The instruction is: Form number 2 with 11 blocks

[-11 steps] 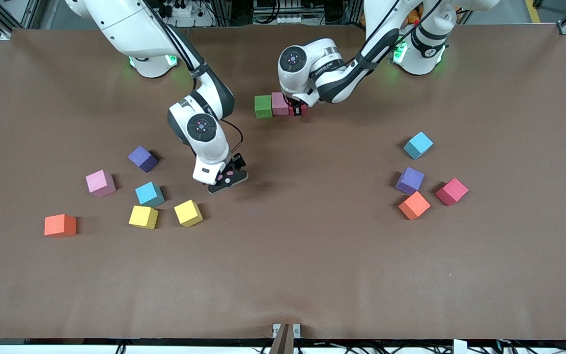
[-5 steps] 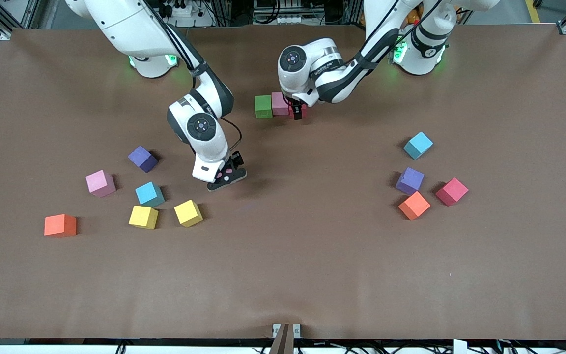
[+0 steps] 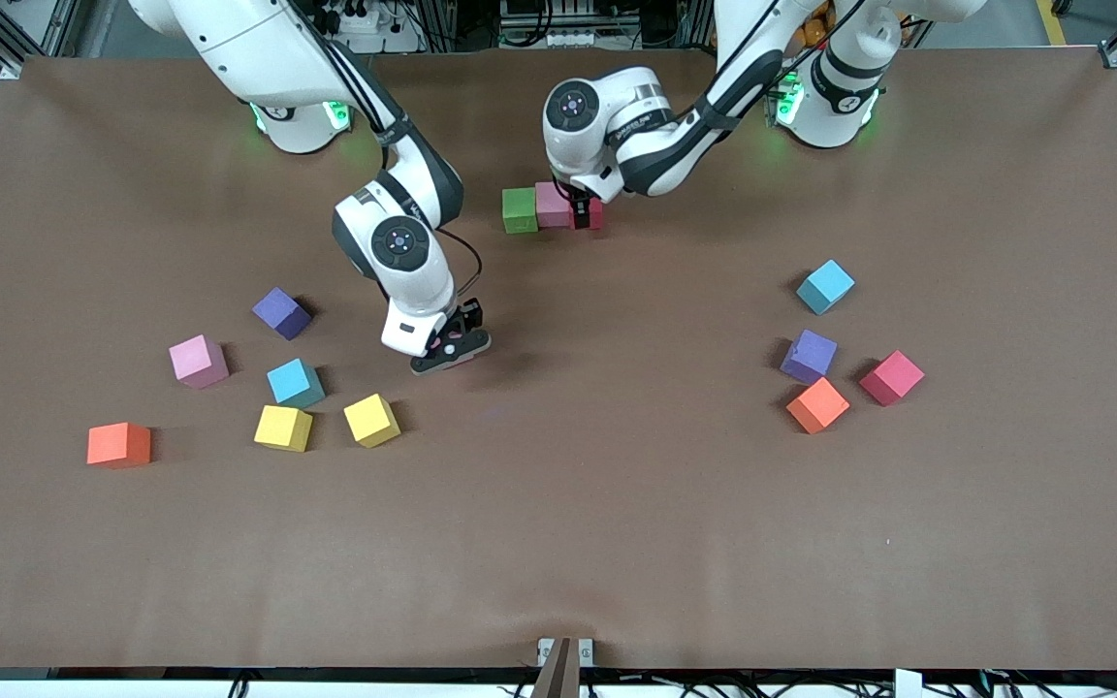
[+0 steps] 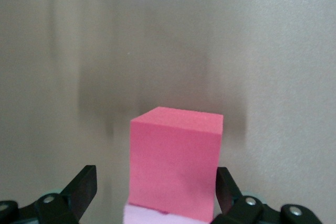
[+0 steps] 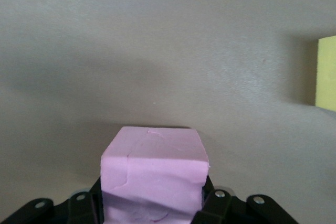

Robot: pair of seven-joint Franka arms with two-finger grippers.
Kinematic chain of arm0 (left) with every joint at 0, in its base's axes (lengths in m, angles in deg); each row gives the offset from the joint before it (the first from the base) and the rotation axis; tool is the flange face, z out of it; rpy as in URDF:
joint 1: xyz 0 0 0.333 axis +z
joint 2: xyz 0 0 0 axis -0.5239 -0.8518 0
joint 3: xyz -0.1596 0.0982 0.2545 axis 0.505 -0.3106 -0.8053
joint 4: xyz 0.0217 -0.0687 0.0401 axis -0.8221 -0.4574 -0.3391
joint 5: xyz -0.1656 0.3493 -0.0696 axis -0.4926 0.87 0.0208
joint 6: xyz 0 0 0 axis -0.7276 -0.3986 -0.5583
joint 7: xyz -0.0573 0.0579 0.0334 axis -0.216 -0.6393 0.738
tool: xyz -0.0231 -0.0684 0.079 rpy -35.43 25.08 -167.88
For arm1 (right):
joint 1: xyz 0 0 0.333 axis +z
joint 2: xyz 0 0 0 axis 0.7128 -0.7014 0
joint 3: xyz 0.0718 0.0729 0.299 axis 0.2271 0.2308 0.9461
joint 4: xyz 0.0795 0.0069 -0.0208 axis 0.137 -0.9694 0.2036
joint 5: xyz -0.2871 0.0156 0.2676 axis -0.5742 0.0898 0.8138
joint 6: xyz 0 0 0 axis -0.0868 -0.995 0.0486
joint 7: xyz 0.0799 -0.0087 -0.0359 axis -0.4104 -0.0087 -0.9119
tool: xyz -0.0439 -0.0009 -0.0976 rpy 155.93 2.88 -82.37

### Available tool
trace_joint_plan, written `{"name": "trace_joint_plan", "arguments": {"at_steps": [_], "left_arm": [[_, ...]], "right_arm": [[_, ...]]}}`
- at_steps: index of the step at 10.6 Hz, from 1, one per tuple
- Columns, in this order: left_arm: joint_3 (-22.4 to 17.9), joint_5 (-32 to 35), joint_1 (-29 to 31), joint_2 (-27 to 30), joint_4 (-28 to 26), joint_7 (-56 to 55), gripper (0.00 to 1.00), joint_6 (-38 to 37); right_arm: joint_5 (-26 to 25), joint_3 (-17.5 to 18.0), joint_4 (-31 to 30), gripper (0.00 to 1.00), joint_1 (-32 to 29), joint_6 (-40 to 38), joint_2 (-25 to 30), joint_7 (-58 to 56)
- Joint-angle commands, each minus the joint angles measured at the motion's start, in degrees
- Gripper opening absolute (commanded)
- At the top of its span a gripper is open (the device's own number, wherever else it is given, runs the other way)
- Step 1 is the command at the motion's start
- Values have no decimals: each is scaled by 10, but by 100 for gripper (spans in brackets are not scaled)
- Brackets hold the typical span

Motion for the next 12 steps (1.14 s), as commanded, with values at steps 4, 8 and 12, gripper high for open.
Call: {"name": "trace_joint_plan", "arguments": {"at_steps": [4,8,12], "left_arm": [[16,43,3,28,-3,-176,100,-39],[30,39,46,69,6,-113,100,-87],[69,39,125,88,48,19,100,-167]], "right_arm": [[-2,1,-1,0,23,-6,15,61],[-1,2,13,0,32,-7,13,92],[8,2,26,0,80,-7,9,171]]}}
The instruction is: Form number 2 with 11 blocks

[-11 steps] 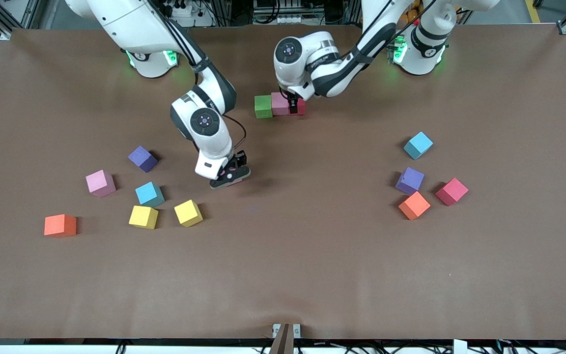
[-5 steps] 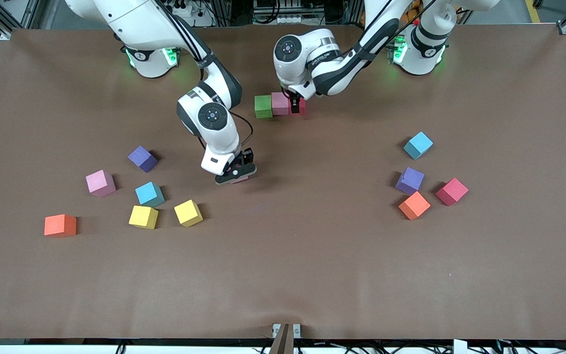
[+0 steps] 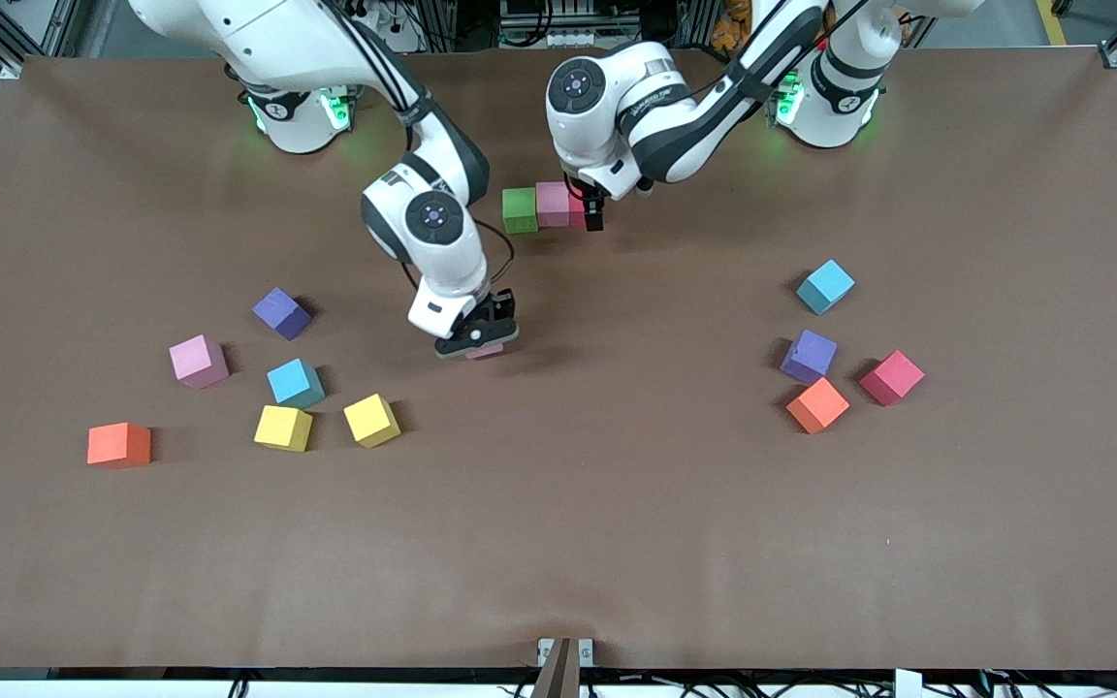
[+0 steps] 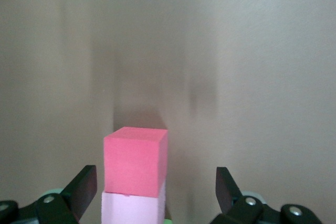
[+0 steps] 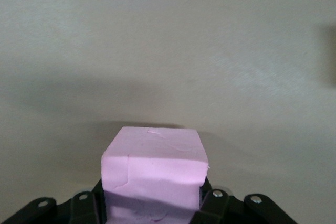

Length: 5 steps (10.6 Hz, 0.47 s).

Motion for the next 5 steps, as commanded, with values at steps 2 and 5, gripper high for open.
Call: {"name": "trace_joint_plan", "arguments": {"at_steps": [2,5], "left_arm": [[23,26,72,29,30,55,100,-32],[22,26,125,40,72,216,100,-95]], "right_arm": [[7,-3,13,0,65,-7,4,96],[7,-3,23,0,119,-11,-9,156]]}}
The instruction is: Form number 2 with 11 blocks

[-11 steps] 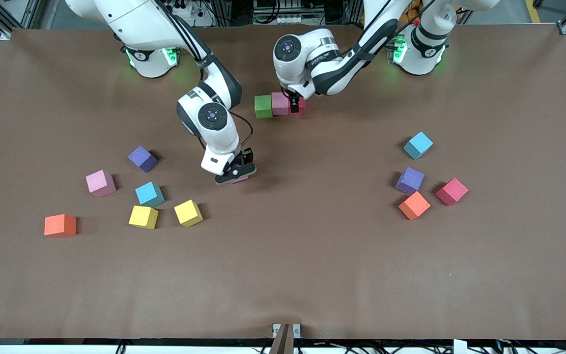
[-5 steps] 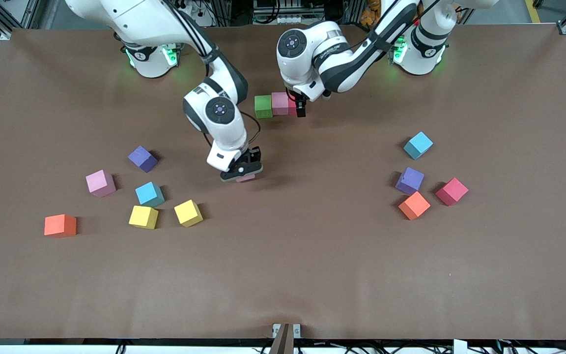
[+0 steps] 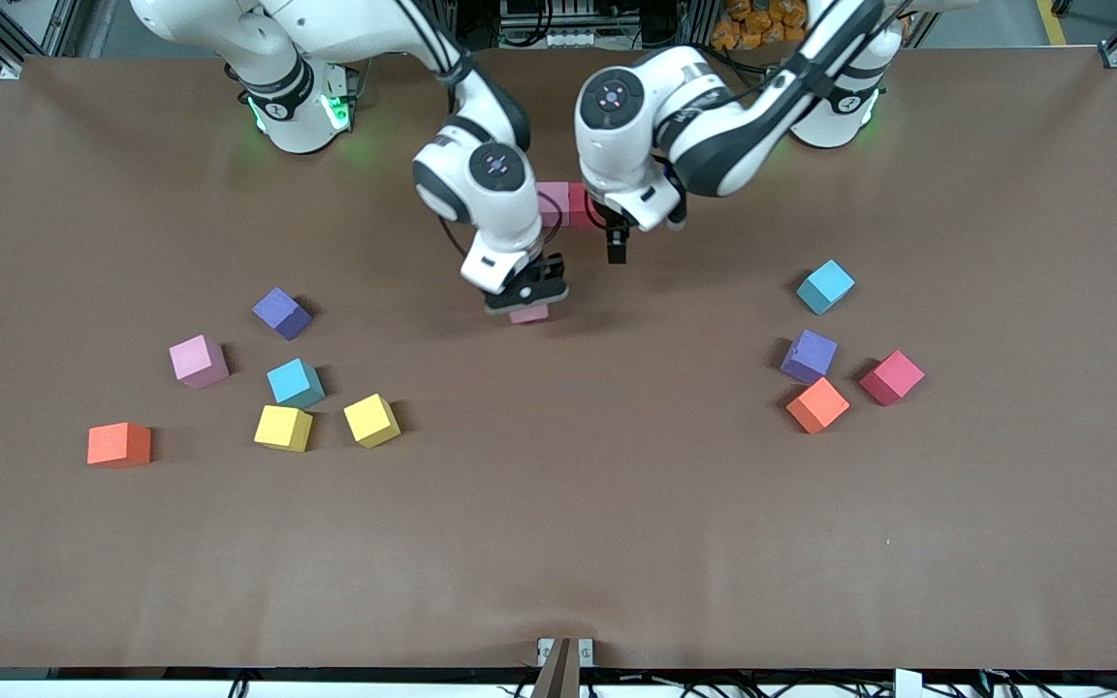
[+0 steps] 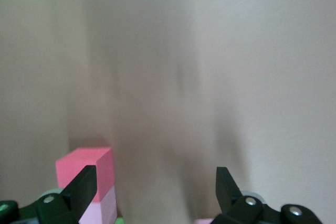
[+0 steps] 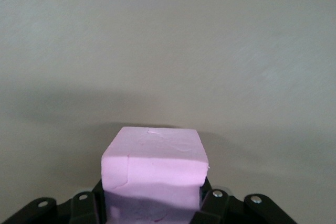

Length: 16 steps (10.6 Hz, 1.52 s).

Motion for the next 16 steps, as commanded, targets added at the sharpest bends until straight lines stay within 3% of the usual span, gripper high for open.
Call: {"name": "trace_joint_plan", "arguments": {"at_steps": [1,3,6,9,14,16], "left_arm": [[10,6,42,11,36,106,100,-31],[9,4,70,10,65,209,100,-77],[9,3,126,9,82,381,100,-90],[6,4,157,5,98,527,100,-99],[5,13,257,1,97,778,100,-107],[5,50,297,-16,92,850,100,-107]], "right_arm": [[6,-4,12,0,39,-15,-7,42],[33,-5,30,0,67,-34,-20,72],[55,-6,126,0,93,-105,-78,99],[49,-6,130,0,96,-105,-89,100],[54,-6,128,0,118,-101,-89,152],[54,-6,127,0,126,-102,-89,155]]}}
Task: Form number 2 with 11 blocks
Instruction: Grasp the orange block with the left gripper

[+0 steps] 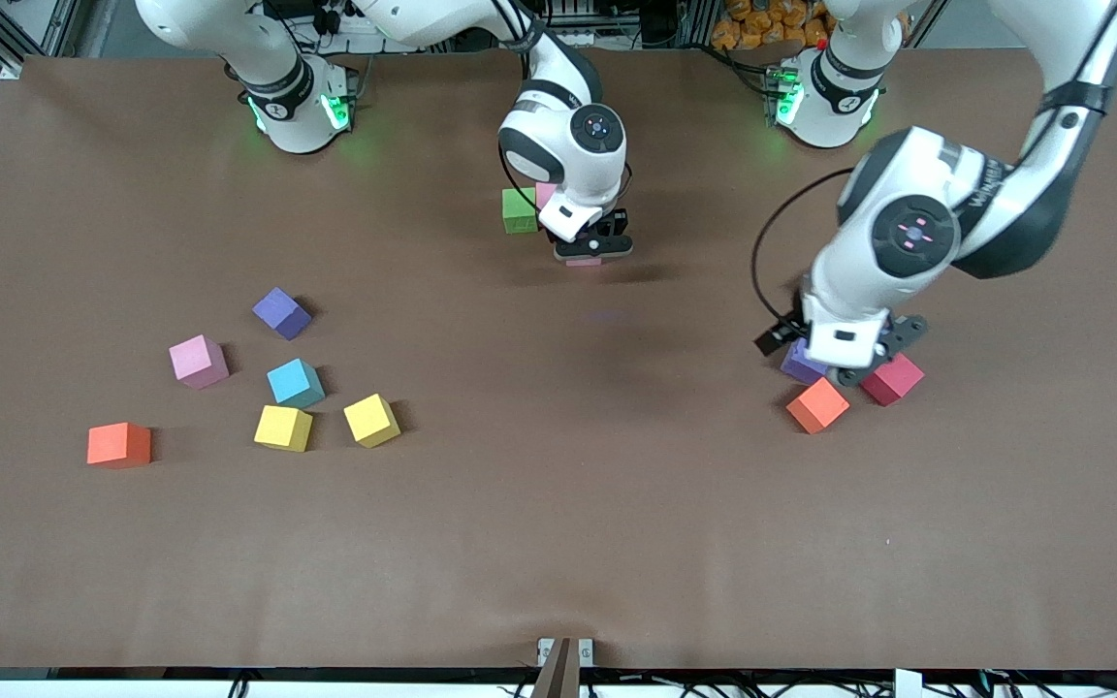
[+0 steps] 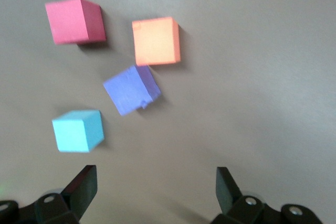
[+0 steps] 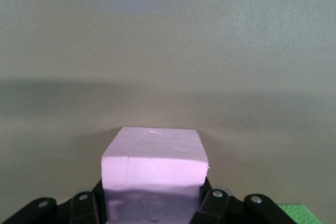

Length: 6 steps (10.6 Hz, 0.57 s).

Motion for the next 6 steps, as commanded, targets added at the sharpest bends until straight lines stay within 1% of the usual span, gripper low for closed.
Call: {"name": "trace_joint_plan", "arguments": {"at_steps": [1,3,5,6], "left_arm": [[8,41,28,-26,0,62,100,-8],[8,79,40,-63,1,82,100,1],[8,123,38,-90,-2,91,100,14],[7,132,31,-95,-2,108,100,22]], "right_arm": [[4,-5,11,0,14,-8,-5,15],[4,-6,11,0,22,-9,-5,23],[4,-5,10,0,27,-9,-6,25],[4,-6,10,0,28,-9,-5,25]]}}
